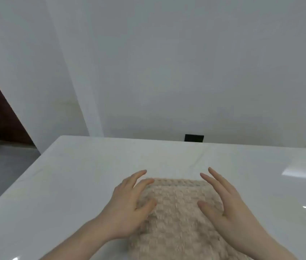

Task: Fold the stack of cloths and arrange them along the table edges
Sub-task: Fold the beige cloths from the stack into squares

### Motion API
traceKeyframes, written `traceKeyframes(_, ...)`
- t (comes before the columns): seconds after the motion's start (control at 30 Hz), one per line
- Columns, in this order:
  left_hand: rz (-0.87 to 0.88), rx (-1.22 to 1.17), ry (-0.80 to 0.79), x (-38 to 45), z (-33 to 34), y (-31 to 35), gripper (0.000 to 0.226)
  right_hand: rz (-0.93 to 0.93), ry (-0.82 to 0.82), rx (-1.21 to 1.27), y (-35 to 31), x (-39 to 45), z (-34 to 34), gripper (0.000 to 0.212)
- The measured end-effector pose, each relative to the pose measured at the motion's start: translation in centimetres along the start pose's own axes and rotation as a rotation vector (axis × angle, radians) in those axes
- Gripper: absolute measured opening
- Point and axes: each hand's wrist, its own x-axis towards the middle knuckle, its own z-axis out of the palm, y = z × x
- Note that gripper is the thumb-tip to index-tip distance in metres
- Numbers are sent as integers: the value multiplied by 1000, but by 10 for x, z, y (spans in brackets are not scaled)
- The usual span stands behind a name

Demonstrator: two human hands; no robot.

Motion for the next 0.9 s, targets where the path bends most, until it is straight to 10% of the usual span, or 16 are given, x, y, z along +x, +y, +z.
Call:
traceKeyframes(0.6,99,-42,209,-129,91,-39,50,-140,179,-236,28,-117,92,37)
traceKeyframes(0.9,195,68,179,-209,115,-28,51,-69,175,-248,40,-202,108,67)
